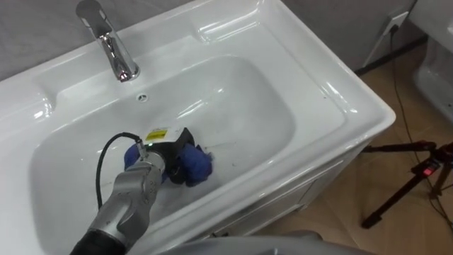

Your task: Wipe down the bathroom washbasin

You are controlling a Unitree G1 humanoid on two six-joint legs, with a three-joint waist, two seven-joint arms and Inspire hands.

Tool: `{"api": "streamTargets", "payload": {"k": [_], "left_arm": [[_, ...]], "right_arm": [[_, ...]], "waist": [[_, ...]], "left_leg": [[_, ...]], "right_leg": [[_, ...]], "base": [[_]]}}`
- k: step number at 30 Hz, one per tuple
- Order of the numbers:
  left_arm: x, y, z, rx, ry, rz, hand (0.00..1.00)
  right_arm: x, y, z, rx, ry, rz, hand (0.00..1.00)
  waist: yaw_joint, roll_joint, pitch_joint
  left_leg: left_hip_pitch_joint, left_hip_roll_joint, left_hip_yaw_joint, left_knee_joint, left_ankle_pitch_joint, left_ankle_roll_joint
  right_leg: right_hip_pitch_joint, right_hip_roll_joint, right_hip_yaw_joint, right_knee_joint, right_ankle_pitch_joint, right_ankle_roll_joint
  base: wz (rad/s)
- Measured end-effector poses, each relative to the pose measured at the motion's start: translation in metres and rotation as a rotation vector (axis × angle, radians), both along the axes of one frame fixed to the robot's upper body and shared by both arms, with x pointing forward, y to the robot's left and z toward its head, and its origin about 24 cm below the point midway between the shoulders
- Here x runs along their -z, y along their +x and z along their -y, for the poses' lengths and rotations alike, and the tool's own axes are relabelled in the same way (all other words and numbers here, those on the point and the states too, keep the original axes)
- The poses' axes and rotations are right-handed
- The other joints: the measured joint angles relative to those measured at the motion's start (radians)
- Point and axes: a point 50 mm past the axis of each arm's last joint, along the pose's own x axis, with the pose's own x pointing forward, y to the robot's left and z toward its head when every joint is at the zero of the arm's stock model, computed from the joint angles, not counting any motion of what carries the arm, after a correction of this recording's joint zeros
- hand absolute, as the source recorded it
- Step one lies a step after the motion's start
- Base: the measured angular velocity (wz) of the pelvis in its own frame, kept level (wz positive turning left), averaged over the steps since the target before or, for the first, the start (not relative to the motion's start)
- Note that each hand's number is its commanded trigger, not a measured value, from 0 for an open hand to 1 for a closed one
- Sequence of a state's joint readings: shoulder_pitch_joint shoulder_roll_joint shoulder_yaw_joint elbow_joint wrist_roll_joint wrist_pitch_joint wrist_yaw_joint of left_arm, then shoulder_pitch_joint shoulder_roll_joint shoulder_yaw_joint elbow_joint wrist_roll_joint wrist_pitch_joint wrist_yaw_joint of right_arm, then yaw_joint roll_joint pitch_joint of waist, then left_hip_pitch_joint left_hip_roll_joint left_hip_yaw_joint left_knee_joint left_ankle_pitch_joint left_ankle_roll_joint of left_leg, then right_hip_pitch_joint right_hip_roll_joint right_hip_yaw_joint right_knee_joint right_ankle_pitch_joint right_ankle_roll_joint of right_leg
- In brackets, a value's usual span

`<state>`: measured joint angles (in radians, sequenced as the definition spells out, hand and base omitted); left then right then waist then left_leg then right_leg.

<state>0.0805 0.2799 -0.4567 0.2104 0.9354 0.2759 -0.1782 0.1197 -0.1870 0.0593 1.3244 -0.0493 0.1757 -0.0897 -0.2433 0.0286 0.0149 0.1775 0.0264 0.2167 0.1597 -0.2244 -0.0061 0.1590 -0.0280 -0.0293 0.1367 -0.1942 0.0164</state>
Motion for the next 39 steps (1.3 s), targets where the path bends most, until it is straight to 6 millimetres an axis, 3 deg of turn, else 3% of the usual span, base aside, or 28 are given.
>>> {"api": "streamTargets", "payload": {"k": [7, 14, 25, 32, 39], "left_arm": [[0.001, 0.014, 0.017, -0.009, 0.004, 0.015, 1.0], [-0.003, 0.032, 0.032, -0.007, 0.015, 0.038, 1.0], [0.001, 0.037, 0.024, -0.019, 0.124, 0.041, 1.0], [0.008, 0.041, 0.021, -0.031, 0.164, 0.052, 1.0], [0.012, 0.051, 0.016, -0.07, 0.194, 0.104, 1.0]], "right_arm": [[0.002, -0.007, -0.008, -0.043, 0.019, -0.062, 0.0], [0.003, -0.008, -0.014, -0.079, 0.065, -0.096, 0.0], [0.002, -0.025, -0.012, -0.039, 0.075, -0.165, 0.0], [-0.001, -0.036, -0.007, 0.003, 0.057, -0.197, 0.0], [-0.001, -0.032, -0.005, 0.006, 0.046, -0.172, 0.0]], "waist": [[-0.01, -0.007, -0.001], [-0.049, -0.007, -0.0011], [-0.118, 0.0, 0.0002], [-0.133, 0.003, -0.0011], [-0.135, 0.0, -0.0022]], "left_leg": [[0.001, -0.006, 0.003, 0.0, -0.001, 0.002], [-0.008, -0.004, 0.034, 0.0, -0.001, 0.001], [0.008, 0.004, 0.084, -0.017, -0.006, 0.008], [0.012, 0.014, 0.097, -0.015, -0.006, 0.008], [0.013, 0.014, 0.119, -0.013, -0.005, 0.008]], "right_leg": [[-0.001, -0.005, 0.007, 0.002, -0.001, 0.006], [-0.018, -0.003, 0.036, 0.007, -0.001, 0.006], [-0.039, 0.012, 0.089, 0.034, 0.0, 0.007], [-0.04, 0.016, 0.097, 0.037, 0.012, 0.007], [-0.048, 0.02, 0.115, 0.034, 0.023, 0.007]], "base": [[-0.01], [-0.09], [-0.12], [-0.06], [-0.09]]}}
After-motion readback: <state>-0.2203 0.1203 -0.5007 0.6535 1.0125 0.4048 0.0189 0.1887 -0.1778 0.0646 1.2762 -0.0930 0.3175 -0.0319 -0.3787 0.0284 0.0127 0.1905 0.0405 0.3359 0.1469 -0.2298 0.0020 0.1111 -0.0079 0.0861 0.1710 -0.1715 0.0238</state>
